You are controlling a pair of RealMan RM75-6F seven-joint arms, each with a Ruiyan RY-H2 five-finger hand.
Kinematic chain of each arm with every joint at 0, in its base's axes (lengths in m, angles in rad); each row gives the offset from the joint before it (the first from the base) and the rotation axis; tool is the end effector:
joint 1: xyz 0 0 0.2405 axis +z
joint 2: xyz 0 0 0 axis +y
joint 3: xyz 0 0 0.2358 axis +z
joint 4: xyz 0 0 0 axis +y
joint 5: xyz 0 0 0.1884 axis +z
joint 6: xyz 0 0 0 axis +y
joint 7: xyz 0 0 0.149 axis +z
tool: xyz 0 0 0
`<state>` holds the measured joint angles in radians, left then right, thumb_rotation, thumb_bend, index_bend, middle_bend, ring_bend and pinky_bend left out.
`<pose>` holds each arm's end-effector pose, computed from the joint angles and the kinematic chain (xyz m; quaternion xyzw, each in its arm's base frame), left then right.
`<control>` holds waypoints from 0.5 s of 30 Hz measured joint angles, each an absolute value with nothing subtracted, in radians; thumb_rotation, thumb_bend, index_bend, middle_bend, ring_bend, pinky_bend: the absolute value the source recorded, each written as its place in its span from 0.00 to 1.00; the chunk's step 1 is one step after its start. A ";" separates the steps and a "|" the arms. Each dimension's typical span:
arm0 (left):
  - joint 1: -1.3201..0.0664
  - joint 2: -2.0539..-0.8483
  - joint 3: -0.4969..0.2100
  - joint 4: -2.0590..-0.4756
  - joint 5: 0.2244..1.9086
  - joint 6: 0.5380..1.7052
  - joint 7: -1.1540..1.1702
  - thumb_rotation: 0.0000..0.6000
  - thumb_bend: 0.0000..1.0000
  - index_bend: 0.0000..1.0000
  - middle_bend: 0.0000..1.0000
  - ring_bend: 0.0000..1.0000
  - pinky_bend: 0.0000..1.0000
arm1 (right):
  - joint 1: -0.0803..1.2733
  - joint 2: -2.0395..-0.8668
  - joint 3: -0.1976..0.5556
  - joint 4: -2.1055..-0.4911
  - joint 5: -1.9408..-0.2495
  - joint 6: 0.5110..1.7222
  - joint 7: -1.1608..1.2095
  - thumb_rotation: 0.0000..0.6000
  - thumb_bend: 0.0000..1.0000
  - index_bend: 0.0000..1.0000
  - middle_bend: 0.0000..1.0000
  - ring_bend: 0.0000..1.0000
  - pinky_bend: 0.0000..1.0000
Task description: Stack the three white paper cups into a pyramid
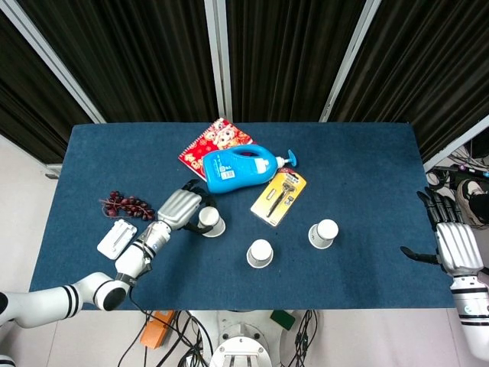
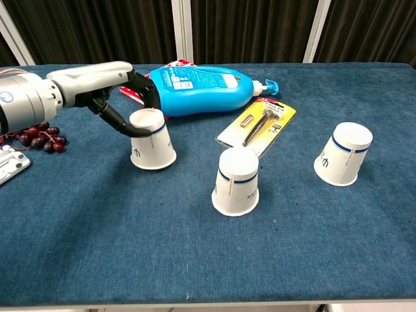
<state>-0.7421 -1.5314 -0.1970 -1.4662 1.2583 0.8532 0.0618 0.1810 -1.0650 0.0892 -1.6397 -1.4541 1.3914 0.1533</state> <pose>-0.1204 0.3272 -0.0023 -0.7407 -0.4288 -0.4051 0.3215 -0.2714 -0.2166 0.1793 0.5825 -0.4230 0.4320 0.5433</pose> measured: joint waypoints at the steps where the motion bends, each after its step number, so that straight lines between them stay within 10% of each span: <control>1: -0.738 -1.525 -0.194 -1.472 1.267 0.863 0.060 0.86 0.29 0.45 0.45 0.25 0.08 | 0.182 -1.065 0.090 -1.639 -1.455 1.390 0.154 1.00 0.15 0.00 0.01 0.00 0.00; 15: -0.632 -1.460 -0.058 -1.640 1.463 1.064 0.173 0.82 0.28 0.45 0.45 0.25 0.08 | 0.187 -1.066 0.089 -1.651 -1.471 1.385 0.142 1.00 0.15 0.00 0.02 0.00 0.00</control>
<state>-0.6320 -1.4603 -0.0582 -1.6404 1.4629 1.0640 0.1730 0.1865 -1.0664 0.0894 -1.6510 -1.4710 1.3851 0.1419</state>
